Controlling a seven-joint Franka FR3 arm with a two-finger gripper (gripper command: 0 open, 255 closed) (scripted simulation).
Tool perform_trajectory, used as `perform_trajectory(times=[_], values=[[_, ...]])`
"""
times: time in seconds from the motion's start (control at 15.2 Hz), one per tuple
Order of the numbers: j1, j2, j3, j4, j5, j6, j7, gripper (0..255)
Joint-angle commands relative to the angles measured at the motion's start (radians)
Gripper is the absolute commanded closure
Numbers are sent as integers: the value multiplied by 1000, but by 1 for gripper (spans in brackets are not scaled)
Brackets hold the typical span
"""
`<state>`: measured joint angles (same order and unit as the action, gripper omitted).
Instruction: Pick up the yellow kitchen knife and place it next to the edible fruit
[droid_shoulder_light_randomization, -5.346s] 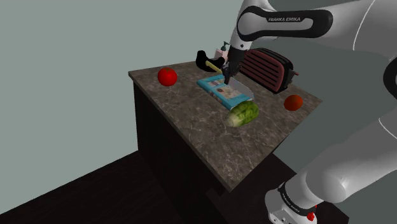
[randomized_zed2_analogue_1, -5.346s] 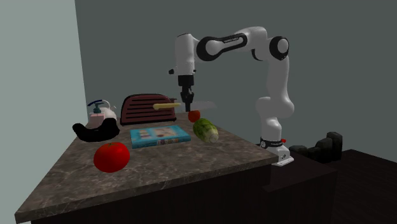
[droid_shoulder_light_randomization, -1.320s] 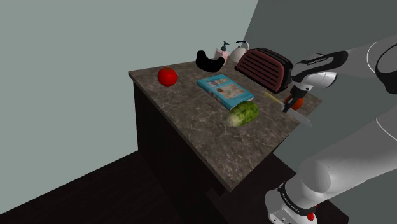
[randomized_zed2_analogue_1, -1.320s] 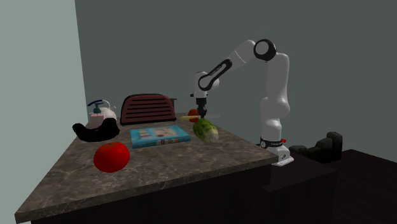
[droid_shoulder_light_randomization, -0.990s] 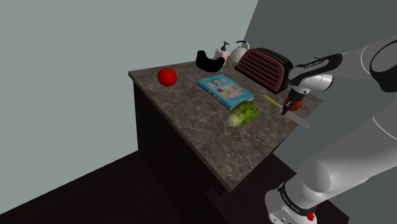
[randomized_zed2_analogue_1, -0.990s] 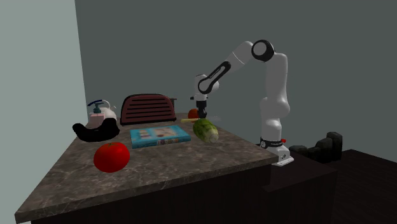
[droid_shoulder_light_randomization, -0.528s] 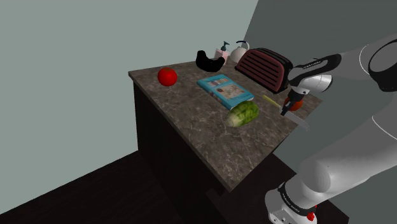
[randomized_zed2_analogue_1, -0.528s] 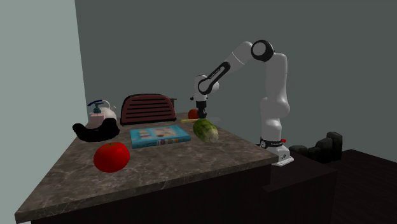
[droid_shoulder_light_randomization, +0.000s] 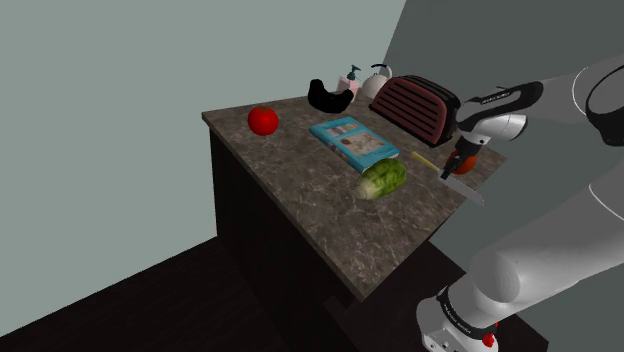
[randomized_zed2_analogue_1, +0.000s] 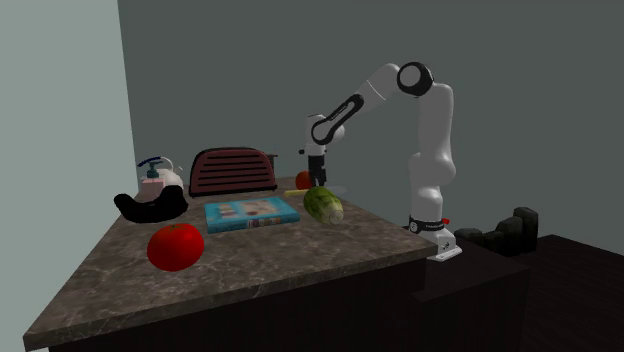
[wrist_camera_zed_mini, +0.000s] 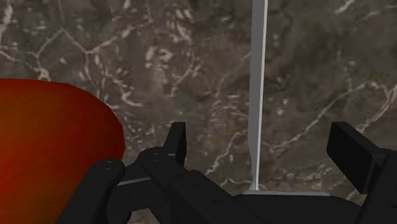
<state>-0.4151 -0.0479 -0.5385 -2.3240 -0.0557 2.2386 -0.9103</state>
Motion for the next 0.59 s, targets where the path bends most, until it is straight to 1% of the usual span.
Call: perform_trajectory(times=[0.0,0.07,0.53], values=[[2,-35,6,32,-19,-64,18,0],[3,-49,8,47,-26,-91,23,0],[2,-49,8,47,-26,-91,23,0]])
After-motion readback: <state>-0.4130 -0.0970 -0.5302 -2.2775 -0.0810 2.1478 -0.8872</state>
